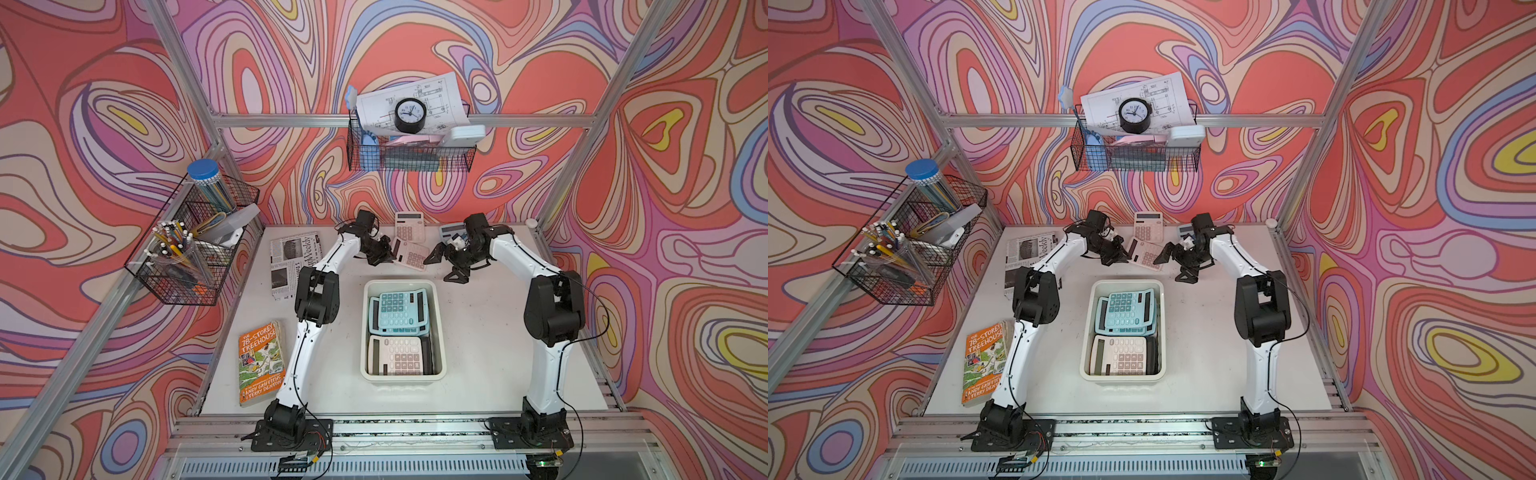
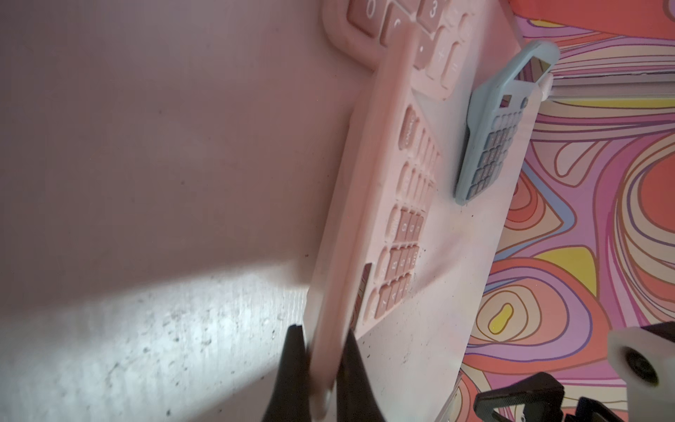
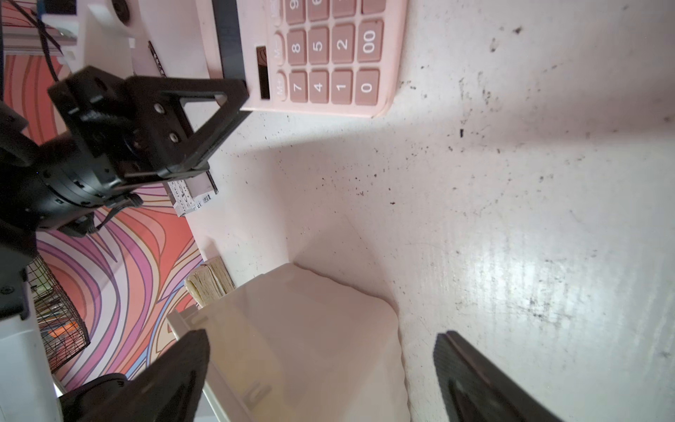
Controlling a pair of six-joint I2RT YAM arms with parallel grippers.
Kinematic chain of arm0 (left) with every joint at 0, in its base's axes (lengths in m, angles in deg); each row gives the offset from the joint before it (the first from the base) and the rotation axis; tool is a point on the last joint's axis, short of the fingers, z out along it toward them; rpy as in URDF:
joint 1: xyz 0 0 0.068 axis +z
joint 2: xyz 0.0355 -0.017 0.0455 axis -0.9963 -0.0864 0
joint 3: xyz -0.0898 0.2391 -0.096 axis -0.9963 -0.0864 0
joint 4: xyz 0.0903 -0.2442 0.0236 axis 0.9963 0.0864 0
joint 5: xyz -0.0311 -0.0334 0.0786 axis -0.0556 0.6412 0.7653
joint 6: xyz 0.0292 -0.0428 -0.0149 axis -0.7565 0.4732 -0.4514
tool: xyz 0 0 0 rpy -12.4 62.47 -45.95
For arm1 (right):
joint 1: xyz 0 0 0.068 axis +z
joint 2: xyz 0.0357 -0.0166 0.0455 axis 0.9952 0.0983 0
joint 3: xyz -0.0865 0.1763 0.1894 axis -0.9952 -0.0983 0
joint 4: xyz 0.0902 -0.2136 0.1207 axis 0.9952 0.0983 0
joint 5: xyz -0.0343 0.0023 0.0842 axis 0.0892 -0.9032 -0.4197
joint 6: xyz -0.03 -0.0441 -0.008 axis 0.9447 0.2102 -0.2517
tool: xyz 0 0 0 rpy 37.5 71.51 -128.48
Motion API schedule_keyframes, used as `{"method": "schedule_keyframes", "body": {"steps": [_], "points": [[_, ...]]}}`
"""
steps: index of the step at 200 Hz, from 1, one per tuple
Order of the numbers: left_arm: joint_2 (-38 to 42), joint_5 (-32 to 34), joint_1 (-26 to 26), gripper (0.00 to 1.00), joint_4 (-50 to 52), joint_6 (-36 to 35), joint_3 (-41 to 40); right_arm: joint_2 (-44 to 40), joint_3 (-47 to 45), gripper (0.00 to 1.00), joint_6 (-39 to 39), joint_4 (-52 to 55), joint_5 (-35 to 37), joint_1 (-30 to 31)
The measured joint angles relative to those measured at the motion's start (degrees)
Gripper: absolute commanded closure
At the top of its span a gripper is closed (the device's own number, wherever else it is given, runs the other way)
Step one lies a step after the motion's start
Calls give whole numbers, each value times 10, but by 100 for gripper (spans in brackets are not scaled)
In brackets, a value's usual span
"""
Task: Put the calculator in the storage box
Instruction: Pick up the calculator at the center of the board.
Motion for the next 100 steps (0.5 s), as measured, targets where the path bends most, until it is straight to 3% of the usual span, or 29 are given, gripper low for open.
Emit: {"method": "schedule_keyframes", "body": {"steps": [35,100], "points": [[73,3,-1,100,-1,14,-67,11,39,2,-5,-6,0,0],[119,-31,-1,100,-17,56,-69,17,94,2,-7,-10,9,-17]]}}
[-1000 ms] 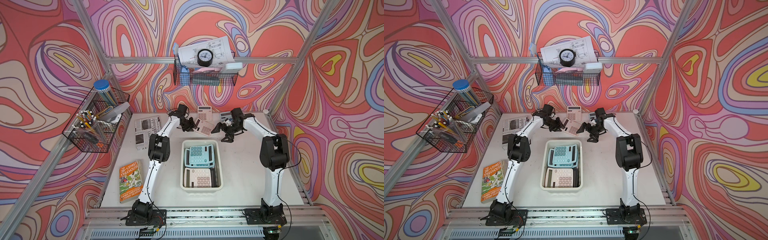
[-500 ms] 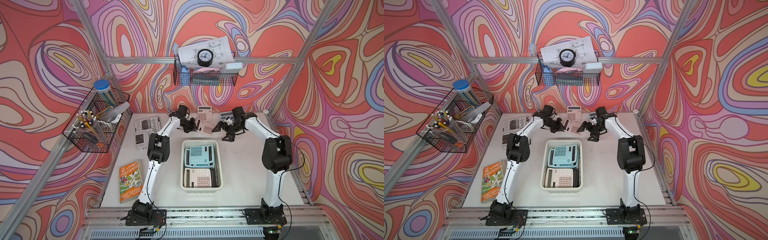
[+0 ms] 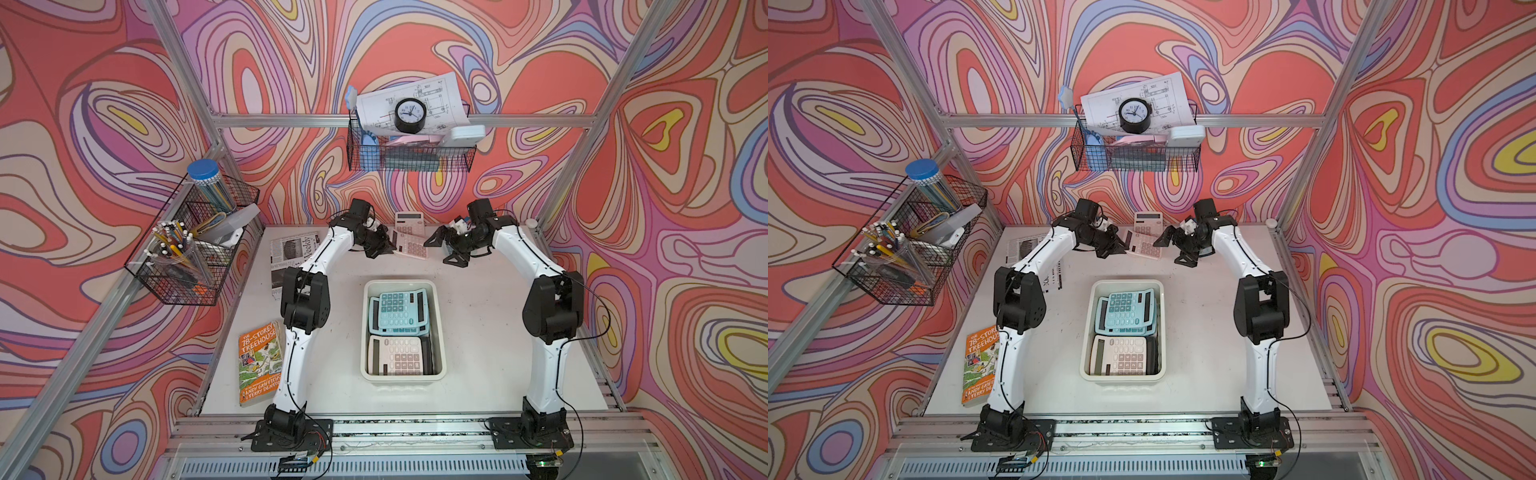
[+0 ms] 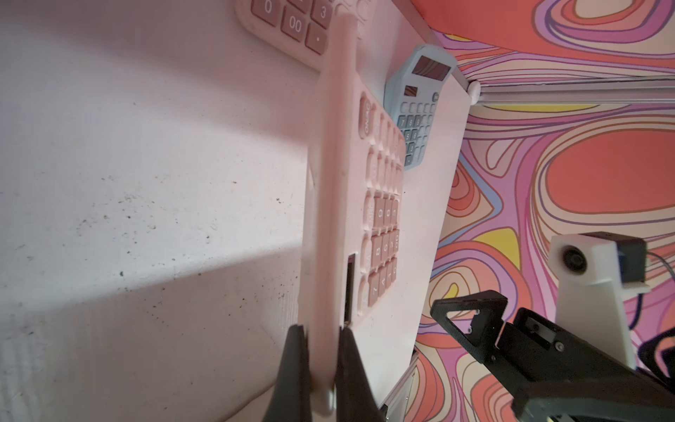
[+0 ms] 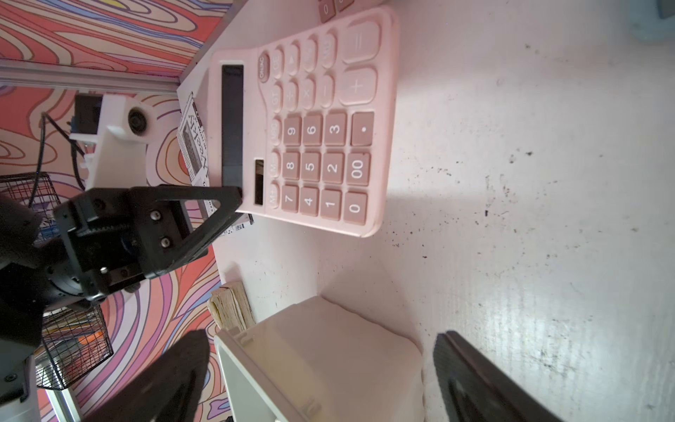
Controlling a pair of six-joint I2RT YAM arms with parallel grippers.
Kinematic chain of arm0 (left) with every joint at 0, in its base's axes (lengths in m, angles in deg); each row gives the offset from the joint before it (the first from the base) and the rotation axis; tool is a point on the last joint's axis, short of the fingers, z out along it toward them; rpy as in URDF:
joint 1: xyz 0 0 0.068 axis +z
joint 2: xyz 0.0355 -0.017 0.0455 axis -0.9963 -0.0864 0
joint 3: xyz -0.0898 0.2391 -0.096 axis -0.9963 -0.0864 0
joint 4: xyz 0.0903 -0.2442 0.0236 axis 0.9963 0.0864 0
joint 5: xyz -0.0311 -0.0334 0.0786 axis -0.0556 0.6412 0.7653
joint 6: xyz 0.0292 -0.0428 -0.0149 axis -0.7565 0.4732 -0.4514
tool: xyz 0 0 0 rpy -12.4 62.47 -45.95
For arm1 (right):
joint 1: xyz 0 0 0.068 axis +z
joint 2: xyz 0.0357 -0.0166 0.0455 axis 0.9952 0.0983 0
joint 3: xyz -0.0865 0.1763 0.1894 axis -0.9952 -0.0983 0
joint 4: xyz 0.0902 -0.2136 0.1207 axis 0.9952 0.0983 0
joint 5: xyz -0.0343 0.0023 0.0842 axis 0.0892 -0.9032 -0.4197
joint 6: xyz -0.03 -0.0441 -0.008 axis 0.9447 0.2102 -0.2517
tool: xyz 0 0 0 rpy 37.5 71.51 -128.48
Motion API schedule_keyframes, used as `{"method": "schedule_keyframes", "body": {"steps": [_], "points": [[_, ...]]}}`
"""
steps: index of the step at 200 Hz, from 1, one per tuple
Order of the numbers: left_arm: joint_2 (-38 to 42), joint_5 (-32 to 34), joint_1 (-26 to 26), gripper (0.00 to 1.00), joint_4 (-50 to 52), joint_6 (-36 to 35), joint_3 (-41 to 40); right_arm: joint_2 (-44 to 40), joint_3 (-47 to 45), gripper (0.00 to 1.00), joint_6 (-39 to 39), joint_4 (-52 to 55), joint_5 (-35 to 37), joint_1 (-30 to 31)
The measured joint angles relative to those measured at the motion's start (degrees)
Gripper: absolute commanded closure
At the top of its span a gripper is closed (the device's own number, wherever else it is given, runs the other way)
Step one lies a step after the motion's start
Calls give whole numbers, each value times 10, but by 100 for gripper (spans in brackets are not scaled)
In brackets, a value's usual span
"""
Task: Put the calculator in the storage box
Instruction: Pick up the calculator at the center of the board, then place the calculator in the storage box.
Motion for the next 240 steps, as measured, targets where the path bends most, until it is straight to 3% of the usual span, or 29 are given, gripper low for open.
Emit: {"method": "schedule_keyframes", "body": {"steps": [28,76,148,191,228,240], "points": [[17,-25,0,100,-12,14,-23,0,0,5,-7,0,-14,-26],[64,-82,0,100,-29,27,-87,2,-9,14,-56,-50,-102,-67],[121,-167,-1,100,-69,47,-169,23,-37,21,-103,-99,-203,-74],[122,-193,-6,100,-92,58,-173,25,-54,48,-118,-123,-244,-74],[122,-202,-8,100,-96,60,-179,24,-89,60,-122,-138,-266,-74],[122,-203,-9,100,-96,61,-179,23,-102,69,-121,-141,-273,-74]]}}
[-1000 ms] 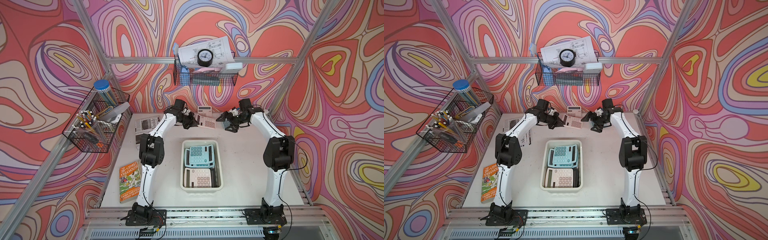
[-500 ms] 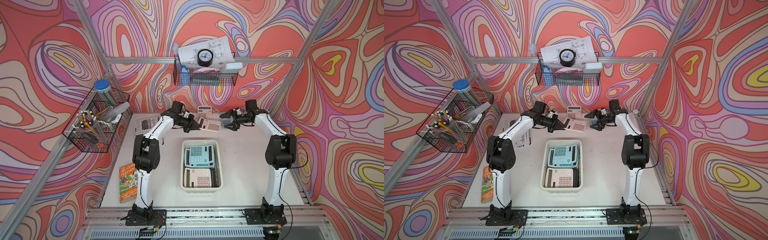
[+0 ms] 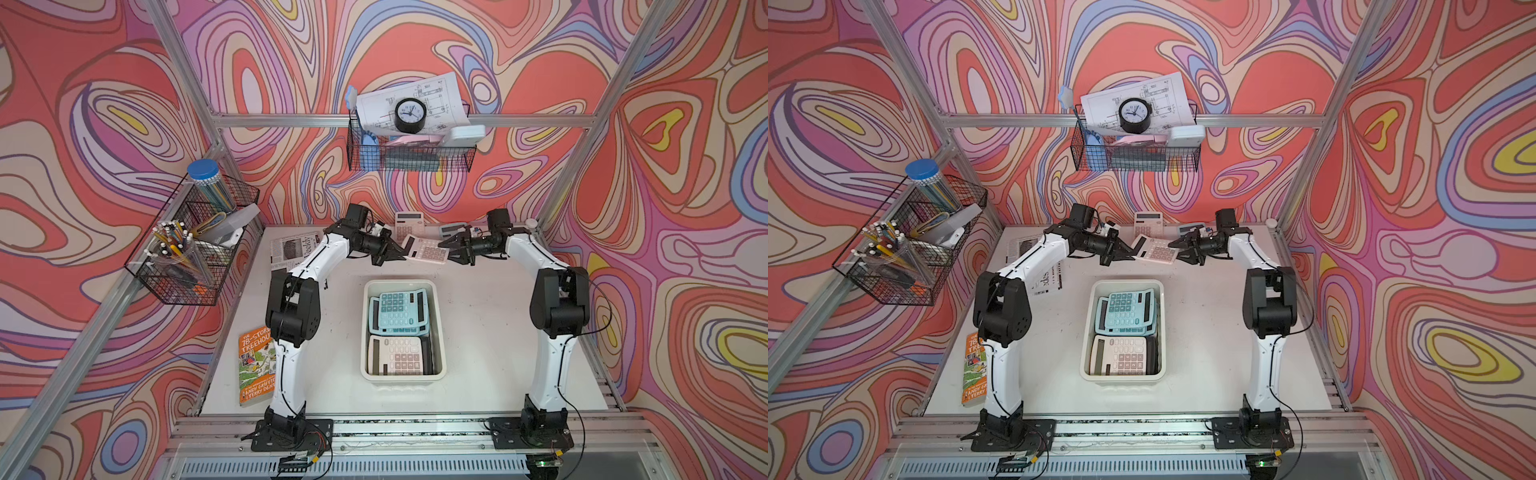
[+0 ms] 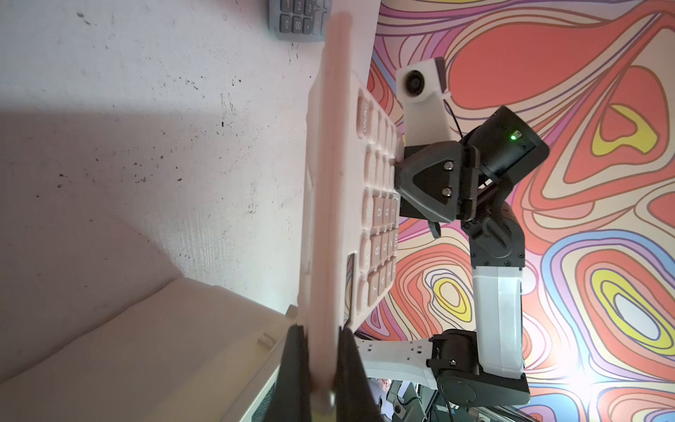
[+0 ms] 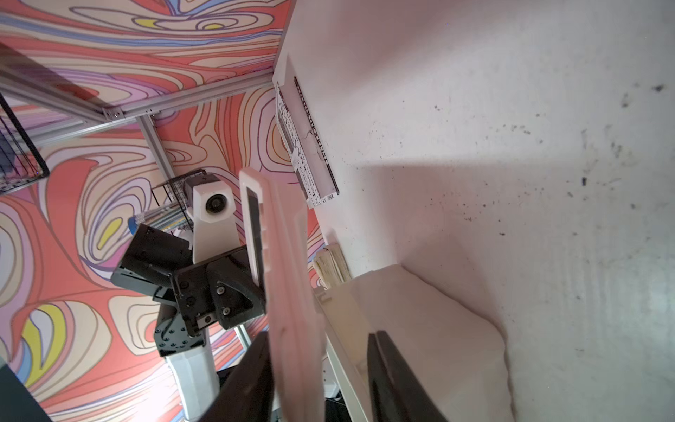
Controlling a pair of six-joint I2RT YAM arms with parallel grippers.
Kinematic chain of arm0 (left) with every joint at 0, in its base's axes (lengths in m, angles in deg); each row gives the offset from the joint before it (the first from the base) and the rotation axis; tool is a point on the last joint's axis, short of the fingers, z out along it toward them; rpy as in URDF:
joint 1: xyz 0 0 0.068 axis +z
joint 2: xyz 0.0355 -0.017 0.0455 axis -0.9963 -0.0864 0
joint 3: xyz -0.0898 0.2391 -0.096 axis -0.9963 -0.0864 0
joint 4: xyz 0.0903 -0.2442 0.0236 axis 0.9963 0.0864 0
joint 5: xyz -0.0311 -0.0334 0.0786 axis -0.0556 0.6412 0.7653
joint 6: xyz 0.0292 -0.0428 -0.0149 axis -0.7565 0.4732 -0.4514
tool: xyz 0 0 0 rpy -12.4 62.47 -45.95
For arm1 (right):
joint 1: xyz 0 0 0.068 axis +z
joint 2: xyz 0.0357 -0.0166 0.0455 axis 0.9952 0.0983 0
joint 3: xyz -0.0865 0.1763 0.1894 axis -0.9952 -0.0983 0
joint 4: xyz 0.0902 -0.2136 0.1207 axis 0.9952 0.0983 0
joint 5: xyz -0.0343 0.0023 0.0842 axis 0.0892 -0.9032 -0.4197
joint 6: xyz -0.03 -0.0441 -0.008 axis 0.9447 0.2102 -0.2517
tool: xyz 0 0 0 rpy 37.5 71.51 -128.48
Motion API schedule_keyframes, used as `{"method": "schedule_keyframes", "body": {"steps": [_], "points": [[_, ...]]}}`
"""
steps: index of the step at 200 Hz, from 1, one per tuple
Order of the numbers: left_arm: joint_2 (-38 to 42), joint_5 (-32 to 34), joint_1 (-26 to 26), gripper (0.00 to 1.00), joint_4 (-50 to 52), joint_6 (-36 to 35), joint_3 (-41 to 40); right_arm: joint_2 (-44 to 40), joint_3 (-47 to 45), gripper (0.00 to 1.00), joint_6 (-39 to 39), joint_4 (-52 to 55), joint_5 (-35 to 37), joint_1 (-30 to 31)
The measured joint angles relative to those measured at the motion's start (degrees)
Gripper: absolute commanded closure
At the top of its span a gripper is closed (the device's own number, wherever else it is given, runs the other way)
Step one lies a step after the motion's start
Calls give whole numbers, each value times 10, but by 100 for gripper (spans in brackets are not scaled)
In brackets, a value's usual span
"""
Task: Put the calculator in the storage box
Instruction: Place the calculator in the storage box.
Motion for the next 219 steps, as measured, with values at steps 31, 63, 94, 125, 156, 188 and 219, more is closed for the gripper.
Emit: {"method": "schedule_keyframes", "body": {"steps": [31,63,94,125,156,188,219], "points": [[0,0,0,100,7,6,-3,-13,-16,94,-2,-8,-14,0],[1,-3,-1,63,2,18,-6,-50,-30,100,-18,-35,-2,0],[5,15,-1,29,-18,41,-7,-81,-73,100,-78,-94,34,6],[26,45,-1,6,-48,89,-26,-91,-105,100,-172,-183,93,15],[62,81,-7,2,-81,154,-57,-97,-125,100,-268,-269,166,24],[93,111,-28,1,-129,236,-94,-98,-125,100,-348,-336,239,52],[99,134,-50,3,-173,301,-126,-98,-125,100,-404,-379,294,96]]}}
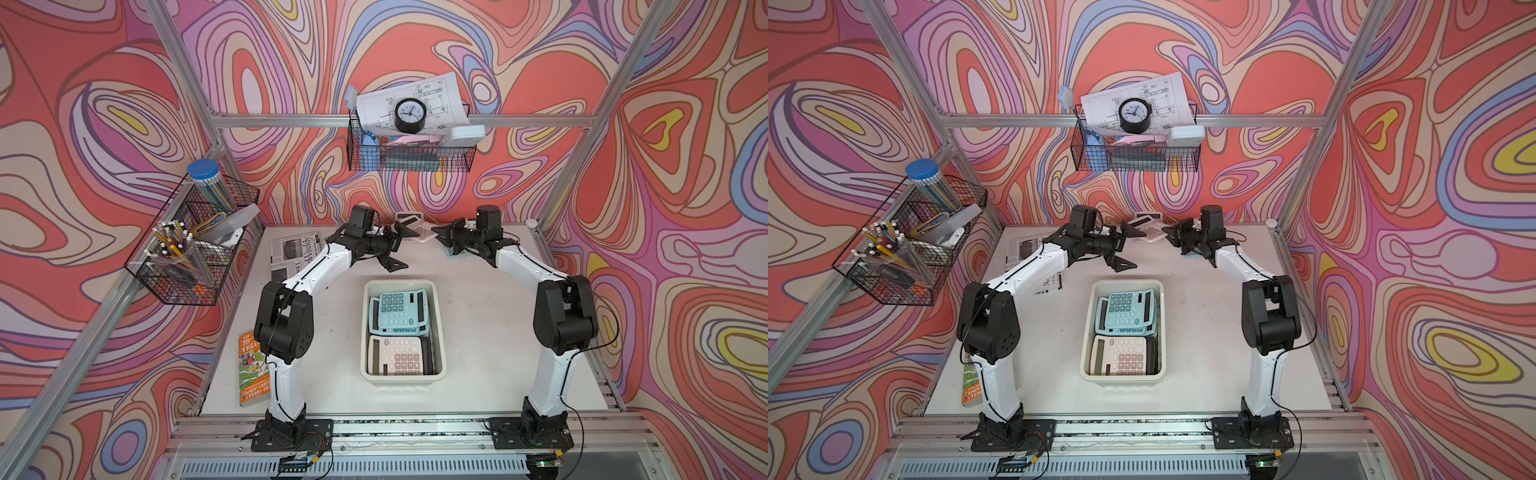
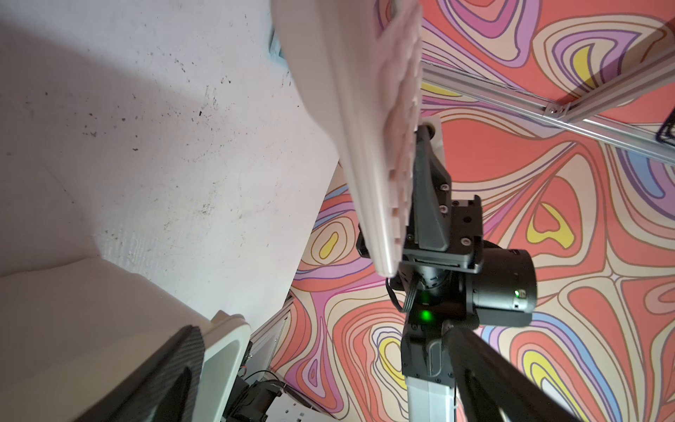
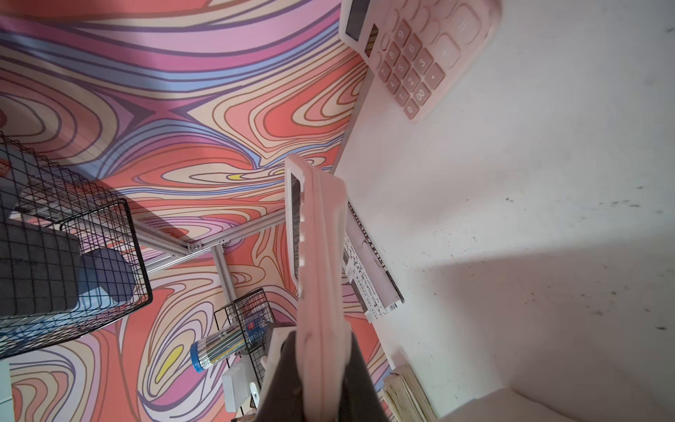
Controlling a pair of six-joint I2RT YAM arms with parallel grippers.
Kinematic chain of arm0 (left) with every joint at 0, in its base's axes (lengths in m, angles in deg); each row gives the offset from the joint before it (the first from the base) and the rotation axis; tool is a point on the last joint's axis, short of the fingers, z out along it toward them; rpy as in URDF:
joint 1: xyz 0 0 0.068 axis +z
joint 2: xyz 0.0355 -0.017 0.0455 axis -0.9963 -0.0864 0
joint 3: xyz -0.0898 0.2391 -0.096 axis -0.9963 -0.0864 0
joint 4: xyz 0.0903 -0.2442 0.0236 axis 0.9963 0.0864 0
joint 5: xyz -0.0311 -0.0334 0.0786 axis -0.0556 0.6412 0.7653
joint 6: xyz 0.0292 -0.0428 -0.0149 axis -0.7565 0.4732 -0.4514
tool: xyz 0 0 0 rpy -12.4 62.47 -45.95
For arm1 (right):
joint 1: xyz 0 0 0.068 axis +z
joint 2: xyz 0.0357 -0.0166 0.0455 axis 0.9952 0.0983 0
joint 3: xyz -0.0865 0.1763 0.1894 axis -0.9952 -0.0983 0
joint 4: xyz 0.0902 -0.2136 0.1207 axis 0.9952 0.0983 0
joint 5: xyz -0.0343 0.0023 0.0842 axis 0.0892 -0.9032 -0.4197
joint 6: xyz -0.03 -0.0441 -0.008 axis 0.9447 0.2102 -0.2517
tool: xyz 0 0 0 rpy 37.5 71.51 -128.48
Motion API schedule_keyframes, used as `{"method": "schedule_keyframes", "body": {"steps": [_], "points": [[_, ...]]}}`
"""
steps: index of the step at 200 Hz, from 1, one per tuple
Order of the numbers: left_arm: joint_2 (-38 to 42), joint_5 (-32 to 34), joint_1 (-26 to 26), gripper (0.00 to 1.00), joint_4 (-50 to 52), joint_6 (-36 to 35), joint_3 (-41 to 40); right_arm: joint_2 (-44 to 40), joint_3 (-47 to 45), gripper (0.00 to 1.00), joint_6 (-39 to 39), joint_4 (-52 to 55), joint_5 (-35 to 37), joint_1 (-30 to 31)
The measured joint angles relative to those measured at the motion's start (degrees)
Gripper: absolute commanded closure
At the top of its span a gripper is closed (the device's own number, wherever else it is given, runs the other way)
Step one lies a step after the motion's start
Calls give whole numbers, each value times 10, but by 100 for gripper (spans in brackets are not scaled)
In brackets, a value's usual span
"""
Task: Put the calculator in the storage box
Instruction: Place the calculator in the storage box.
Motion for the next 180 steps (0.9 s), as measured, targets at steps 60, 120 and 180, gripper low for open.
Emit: {"method": "schedule_keyframes", "body": {"steps": [60,120,180], "points": [[28,52,-6,34,-114,109,-98,-6,-26,100,-44,-34,71,55],[30,112,-5,52,-225,184,-111,-60,-82,100,-64,-52,94,56],[30,136,-5,86,-260,208,-120,-83,-109,100,-75,-63,104,66]]}}
